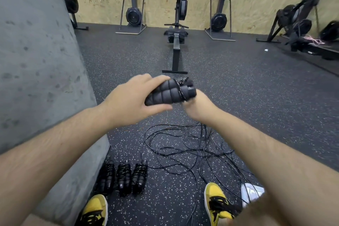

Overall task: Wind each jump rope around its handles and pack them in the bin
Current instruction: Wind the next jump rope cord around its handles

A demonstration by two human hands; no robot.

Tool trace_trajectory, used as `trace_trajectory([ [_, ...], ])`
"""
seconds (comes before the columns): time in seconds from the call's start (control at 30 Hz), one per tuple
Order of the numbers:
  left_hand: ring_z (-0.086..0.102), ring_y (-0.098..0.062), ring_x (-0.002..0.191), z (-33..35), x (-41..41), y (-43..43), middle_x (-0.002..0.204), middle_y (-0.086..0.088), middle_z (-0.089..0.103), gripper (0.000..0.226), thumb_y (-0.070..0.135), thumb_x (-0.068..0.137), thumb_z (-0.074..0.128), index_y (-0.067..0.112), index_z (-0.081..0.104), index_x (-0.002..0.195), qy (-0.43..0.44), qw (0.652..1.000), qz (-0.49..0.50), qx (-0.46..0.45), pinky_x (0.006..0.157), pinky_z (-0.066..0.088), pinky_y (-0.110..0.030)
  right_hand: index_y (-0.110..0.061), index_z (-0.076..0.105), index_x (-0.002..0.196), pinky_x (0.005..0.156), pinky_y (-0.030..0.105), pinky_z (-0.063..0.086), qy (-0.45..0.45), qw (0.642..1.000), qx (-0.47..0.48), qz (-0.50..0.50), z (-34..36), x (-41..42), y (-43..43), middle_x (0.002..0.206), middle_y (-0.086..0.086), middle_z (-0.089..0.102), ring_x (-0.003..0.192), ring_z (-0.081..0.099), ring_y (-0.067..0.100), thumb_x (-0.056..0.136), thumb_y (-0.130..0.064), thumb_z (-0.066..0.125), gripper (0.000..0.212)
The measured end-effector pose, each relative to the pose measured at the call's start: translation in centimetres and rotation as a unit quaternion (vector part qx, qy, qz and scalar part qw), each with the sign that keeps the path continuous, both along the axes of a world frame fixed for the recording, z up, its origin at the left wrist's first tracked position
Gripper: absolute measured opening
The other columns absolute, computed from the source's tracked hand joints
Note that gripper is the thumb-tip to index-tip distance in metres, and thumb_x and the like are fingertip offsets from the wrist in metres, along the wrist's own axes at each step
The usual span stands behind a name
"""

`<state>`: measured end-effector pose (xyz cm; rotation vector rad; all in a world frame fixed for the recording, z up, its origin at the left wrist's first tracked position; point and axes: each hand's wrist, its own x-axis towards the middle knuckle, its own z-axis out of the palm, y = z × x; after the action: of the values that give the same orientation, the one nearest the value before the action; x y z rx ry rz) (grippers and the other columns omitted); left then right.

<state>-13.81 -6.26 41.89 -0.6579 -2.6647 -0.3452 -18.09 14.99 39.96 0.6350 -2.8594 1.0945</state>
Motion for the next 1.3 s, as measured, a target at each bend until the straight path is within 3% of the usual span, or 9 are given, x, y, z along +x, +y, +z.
trace_trajectory([
  [0.17, 0.055, -0.028, 0.099, -0.8, -2.1, -1.9, 0.098, 0.002, 0.054, 0.068, 0.073, 0.080, 0.058, 0.039, 0.046, 0.137, 0.078, 0.986, 0.123, -0.076, 0.070, 0.050, -0.040, -0.015, 0.059, 0.102, 0.079, 0.036, 0.048, -0.056, 0.996, 0.047, 0.053, -0.7, 2.4, -3.3, 0.098, 0.005, 0.064, 0.089, 0.061, 0.022, 0.107, -0.034, 0.036, 0.030],
  [0.33, 0.054, -0.029, 0.095, -1.2, -3.3, -3.2, 0.099, -0.003, 0.055, 0.069, 0.071, 0.078, 0.062, 0.034, 0.051, 0.135, 0.093, 0.974, 0.140, -0.153, 0.065, 0.045, -0.038, -0.012, 0.054, 0.083, 0.055, 0.029, 0.036, 0.014, 0.985, 0.161, 0.061, 1.8, 3.6, -2.8, 0.080, 0.005, 0.059, 0.072, 0.055, 0.023, 0.103, -0.030, 0.045, 0.028],
  [0.5, 0.055, -0.026, 0.095, -1.5, -3.1, -3.1, 0.102, 0.000, 0.058, 0.067, 0.073, 0.077, 0.055, 0.037, 0.052, 0.133, 0.089, 0.965, 0.072, -0.237, 0.064, 0.042, -0.034, -0.021, 0.063, 0.091, 0.060, 0.032, 0.037, 0.121, 0.955, 0.262, 0.065, 4.7, 4.5, -0.9, 0.078, -0.004, 0.058, 0.074, 0.052, 0.021, 0.101, -0.037, 0.049, 0.024],
  [0.7, 0.053, -0.023, 0.085, -1.9, -2.5, -2.3, 0.093, 0.003, 0.055, 0.068, 0.078, 0.080, 0.046, 0.036, 0.052, 0.133, 0.073, 0.975, -0.047, -0.205, 0.063, 0.053, -0.039, -0.030, 0.068, 0.099, 0.078, 0.036, 0.047, 0.180, 0.965, 0.181, 0.066, 4.0, 0.9, 0.5, 0.093, -0.010, 0.068, 0.091, 0.058, 0.017, 0.097, -0.039, 0.058, 0.014],
  [0.83, 0.047, -0.014, 0.093, -1.2, -1.5, -1.4, 0.099, 0.009, 0.052, 0.070, 0.075, 0.082, 0.054, 0.034, 0.047, 0.138, 0.010, 0.991, -0.095, -0.097, 0.081, 0.049, -0.038, -0.025, 0.070, 0.095, 0.082, 0.035, 0.048, 0.146, 0.985, 0.061, 0.073, 2.6, -1.3, 1.5, 0.088, -0.010, 0.068, 0.086, 0.058, 0.012, 0.098, -0.029, 0.059, 0.012],
  [0.97, 0.052, -0.012, 0.105, -0.6, -0.6, -1.0, 0.113, 0.007, 0.058, 0.075, 0.061, 0.081, 0.069, 0.024, 0.047, 0.143, -0.045, 0.990, -0.136, 0.006, 0.095, 0.041, -0.031, -0.024, 0.062, 0.084, 0.072, 0.026, 0.048, 0.007, 0.995, -0.054, 0.086, 0.6, -1.8, 2.1, 0.079, -0.012, 0.062, 0.074, 0.056, 0.008, 0.095, -0.007, 0.060, 0.021],
  [1.1, 0.053, -0.014, 0.103, -1.0, -1.1, -0.8, 0.111, 0.008, 0.059, 0.075, 0.062, 0.078, 0.068, 0.027, 0.047, 0.140, -0.012, 0.996, -0.088, 0.026, 0.097, 0.042, -0.036, -0.021, 0.055, 0.092, 0.063, 0.018, 0.042, -0.036, 0.993, 0.055, 0.100, -1.0, -0.6, 0.0, 0.076, -0.013, 0.050, 0.066, 0.046, -0.002, 0.101, -0.005, 0.044, 0.022],
  [1.2, 0.052, -0.022, 0.105, -1.6, -2.2, -1.9, 0.112, 0.004, 0.057, 0.079, 0.065, 0.077, 0.067, 0.029, 0.043, 0.143, 0.025, 1.000, -0.004, 0.007, 0.095, 0.047, -0.048, -0.017, 0.056, 0.102, 0.054, 0.024, 0.044, -0.110, 0.989, 0.046, 0.083, -1.1, 0.7, -1.6, 0.074, -0.007, 0.049, 0.059, 0.047, 0.012, 0.107, -0.022, 0.035, 0.023],
  [1.3, 0.051, -0.028, 0.108, -1.9, -3.0, -2.6, 0.116, 0.000, 0.058, 0.079, 0.058, 0.078, 0.075, 0.028, 0.044, 0.144, 0.041, 0.996, 0.073, -0.021, 0.091, 0.049, -0.046, -0.014, 0.060, 0.106, 0.058, 0.031, 0.046, -0.131, 0.983, 0.097, 0.079, -0.3, 1.6, -2.3, 0.077, 0.003, 0.056, 0.056, 0.053, 0.020, 0.107, -0.034, 0.037, 0.030],
])
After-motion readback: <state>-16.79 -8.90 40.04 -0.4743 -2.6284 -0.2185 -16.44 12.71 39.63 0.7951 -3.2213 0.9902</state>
